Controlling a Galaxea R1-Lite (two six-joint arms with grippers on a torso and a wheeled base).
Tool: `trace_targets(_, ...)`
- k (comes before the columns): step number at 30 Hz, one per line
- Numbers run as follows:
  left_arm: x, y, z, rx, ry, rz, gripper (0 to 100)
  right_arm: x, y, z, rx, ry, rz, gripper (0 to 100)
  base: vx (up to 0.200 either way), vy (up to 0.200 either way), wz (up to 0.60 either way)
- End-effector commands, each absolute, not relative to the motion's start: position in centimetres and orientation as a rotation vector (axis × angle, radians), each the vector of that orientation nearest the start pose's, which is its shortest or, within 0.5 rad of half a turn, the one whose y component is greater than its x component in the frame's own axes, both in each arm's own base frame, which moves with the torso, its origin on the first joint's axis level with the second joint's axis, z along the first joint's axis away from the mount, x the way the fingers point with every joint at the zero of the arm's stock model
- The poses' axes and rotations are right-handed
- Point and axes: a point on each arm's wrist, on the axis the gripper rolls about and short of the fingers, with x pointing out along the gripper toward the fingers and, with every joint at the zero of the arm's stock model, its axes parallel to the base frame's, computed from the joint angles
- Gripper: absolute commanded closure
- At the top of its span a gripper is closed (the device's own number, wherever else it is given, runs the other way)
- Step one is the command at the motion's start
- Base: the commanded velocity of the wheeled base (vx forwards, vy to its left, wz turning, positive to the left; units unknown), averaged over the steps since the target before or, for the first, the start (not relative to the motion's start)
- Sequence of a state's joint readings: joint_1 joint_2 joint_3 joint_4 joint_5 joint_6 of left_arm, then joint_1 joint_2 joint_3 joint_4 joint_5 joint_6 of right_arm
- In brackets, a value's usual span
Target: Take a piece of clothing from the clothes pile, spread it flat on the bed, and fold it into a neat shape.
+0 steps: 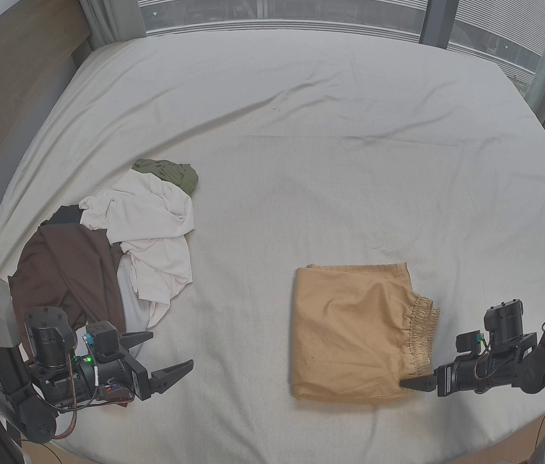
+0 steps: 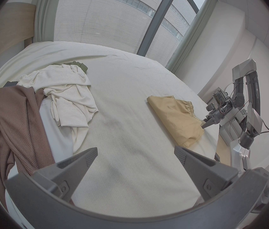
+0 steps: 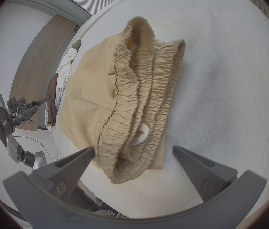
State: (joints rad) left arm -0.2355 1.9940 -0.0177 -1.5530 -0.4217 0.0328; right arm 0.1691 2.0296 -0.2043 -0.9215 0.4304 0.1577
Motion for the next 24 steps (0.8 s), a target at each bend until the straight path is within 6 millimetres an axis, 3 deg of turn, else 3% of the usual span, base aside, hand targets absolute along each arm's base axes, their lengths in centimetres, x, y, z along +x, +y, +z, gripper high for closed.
trace_targets(1, 20.3, -5.8, 4.0, -0.011, 0.436, -0.653, 0, 22.7, 5.5, 0.2, 0.301, 0.948, 0.503, 0, 0.0, 0.0, 0.0)
trace_targets(21, 20.3, -5.8, 4.2, -0.009, 0.429, -0.655, 0, 23.9, 6.9, -0.8, 0.398, 0.879, 0.534, 0, 0.0, 0.0, 0.0)
trace_targets(22, 20.3, -5.8, 4.2, -0.009, 0.427, -0.655, 0, 23.9, 7.0, -0.8, 0.405, 0.881, 0.542, 100, 0.0, 0.0, 0.0)
trace_targets(24, 20.3, -5.8, 4.2, -0.009, 0.427, -0.653, 0, 23.9, 7.1, -0.7, 0.418, 0.881, 0.55, 100, 0.0, 0.0, 0.0)
